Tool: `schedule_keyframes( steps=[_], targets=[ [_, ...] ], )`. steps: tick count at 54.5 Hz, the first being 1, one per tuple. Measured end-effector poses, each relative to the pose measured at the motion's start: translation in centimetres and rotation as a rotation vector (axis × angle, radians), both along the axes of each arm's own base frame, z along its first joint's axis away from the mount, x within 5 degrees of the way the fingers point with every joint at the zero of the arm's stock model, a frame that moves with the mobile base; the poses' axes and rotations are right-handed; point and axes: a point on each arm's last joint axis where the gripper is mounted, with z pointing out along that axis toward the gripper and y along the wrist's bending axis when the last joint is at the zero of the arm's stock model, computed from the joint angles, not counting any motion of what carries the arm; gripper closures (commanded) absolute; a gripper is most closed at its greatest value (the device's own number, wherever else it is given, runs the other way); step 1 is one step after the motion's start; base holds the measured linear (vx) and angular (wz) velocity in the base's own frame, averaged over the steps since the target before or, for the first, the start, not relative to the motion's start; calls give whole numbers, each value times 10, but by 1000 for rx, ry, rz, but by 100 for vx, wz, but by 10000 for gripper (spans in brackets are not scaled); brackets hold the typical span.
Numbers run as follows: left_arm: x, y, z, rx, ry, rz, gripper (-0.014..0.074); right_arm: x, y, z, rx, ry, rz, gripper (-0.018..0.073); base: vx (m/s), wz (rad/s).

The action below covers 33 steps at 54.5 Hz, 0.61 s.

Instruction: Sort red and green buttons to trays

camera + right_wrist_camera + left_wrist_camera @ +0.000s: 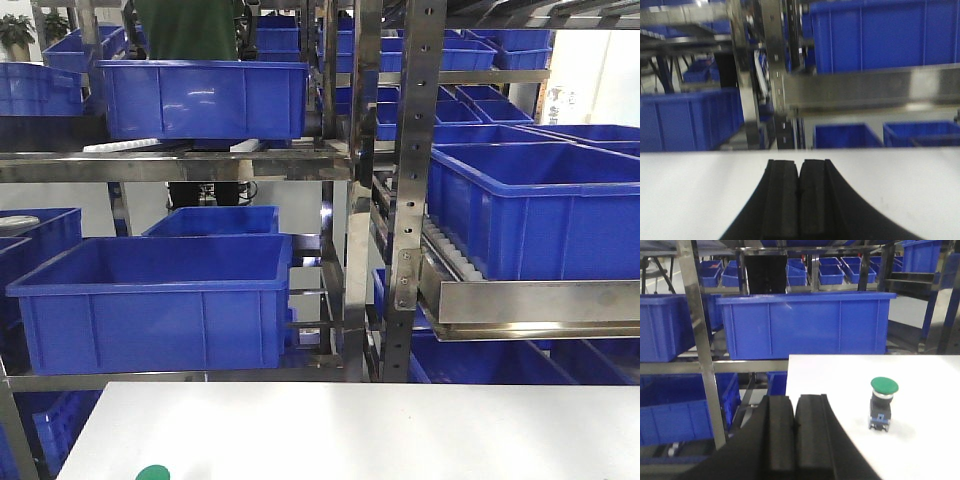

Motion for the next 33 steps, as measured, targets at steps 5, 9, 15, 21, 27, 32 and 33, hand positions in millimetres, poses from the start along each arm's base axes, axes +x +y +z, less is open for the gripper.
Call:
schedule_keyframes(
  steps=[5,9,15,21,27,32,33],
  targets=[
    [0,-1,10,16,-114,-16,602,0,0,9,5,-91,1,567,0,0],
    [-1,-3,23,17,-246,-36,602,-2,0,18,7,-122,1,567,0,0],
    [-7,-4,54,-27,-408,-48,602,-9,0,55,4,-217,0,567,0,-1],
    [-8,-3,93,-55,-464,-44,602,-9,0,105,-64,-283,-10,567,0,0],
    [6,-3,136,-33,-457,-40,602,6,1,143,-96,-280,-14,567,0,0],
    [27,-4,157,-20,-412,-38,602,28,2,161,-106,-241,-12,567,0,0],
    [32,-4,161,-20,-403,-38,602,33,2,163,-106,-227,-11,567,0,0]
  ],
)
